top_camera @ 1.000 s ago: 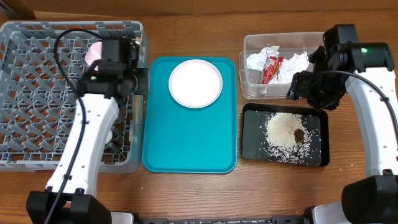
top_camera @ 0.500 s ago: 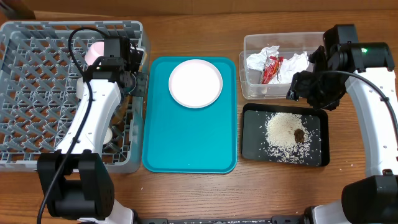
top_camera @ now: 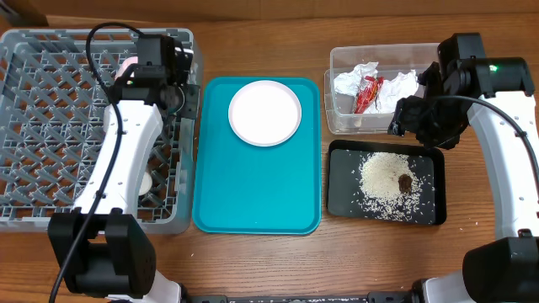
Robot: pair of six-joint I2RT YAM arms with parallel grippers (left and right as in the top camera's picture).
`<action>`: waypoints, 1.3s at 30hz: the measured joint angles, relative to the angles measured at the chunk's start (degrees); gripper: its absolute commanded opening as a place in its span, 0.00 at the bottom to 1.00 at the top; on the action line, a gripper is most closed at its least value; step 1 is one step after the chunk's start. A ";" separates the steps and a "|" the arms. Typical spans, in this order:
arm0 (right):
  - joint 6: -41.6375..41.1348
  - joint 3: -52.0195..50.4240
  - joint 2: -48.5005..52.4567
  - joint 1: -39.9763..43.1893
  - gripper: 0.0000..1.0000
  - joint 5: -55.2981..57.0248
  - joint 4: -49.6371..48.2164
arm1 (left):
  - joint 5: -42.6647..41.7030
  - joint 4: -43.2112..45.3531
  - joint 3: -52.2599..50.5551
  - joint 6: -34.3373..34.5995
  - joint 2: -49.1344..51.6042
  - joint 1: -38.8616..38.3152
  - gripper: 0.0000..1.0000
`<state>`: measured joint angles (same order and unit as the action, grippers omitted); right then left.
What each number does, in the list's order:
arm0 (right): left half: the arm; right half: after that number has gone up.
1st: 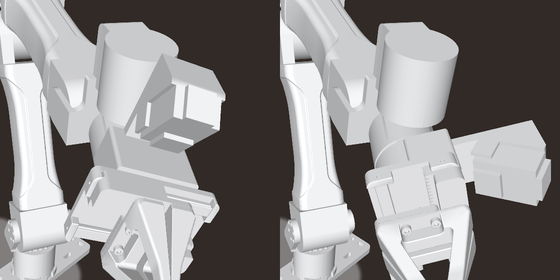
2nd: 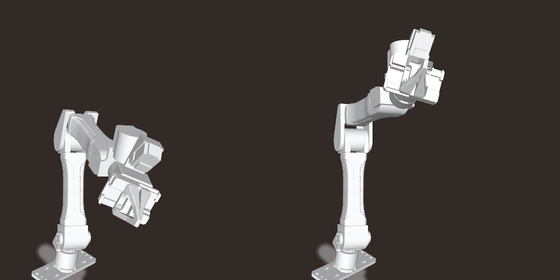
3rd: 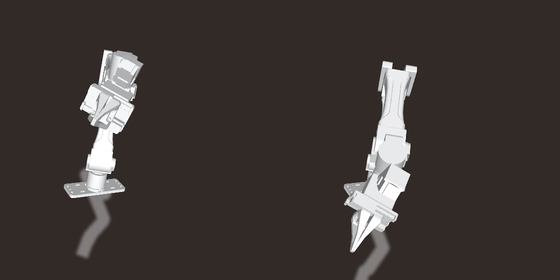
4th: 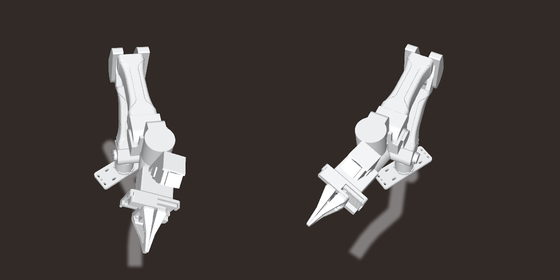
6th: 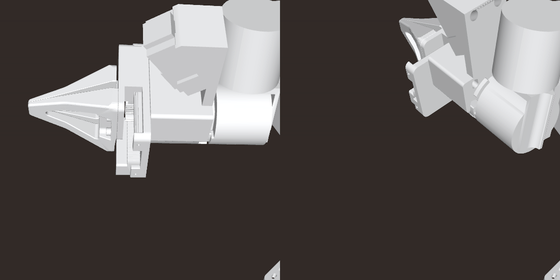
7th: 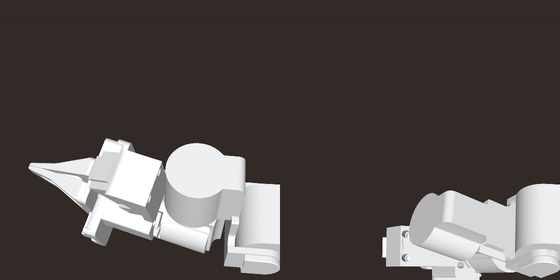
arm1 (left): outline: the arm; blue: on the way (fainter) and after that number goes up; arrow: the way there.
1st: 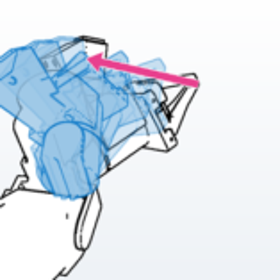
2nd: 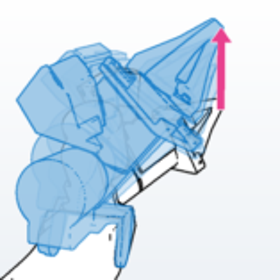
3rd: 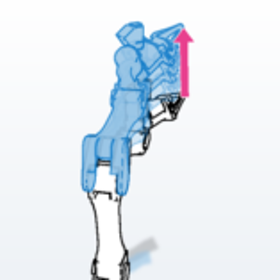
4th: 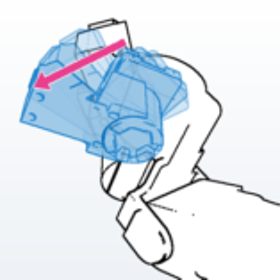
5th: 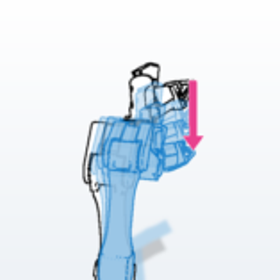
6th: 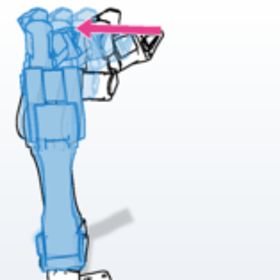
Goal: Sort waste into correct bins and load items into the dishwasher
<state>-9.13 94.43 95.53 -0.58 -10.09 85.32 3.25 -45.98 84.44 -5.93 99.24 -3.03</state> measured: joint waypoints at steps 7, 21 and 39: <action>0.00 0.00 0.00 0.00 0.69 0.02 0.00 | -0.02 -0.35 0.00 3.08 0.00 -0.35 0.50; -0.04 0.00 0.00 0.00 0.69 0.00 0.63 | -0.39 6.51 0.13 4.72 2.69 -0.81 0.17; -0.07 0.00 0.00 0.00 0.69 0.00 1.29 | 5.20 14.71 0.15 2.03 8.90 3.23 0.23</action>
<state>-9.19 94.43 95.53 -0.58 -10.09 86.61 8.45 -31.27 84.60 -3.90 108.14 0.21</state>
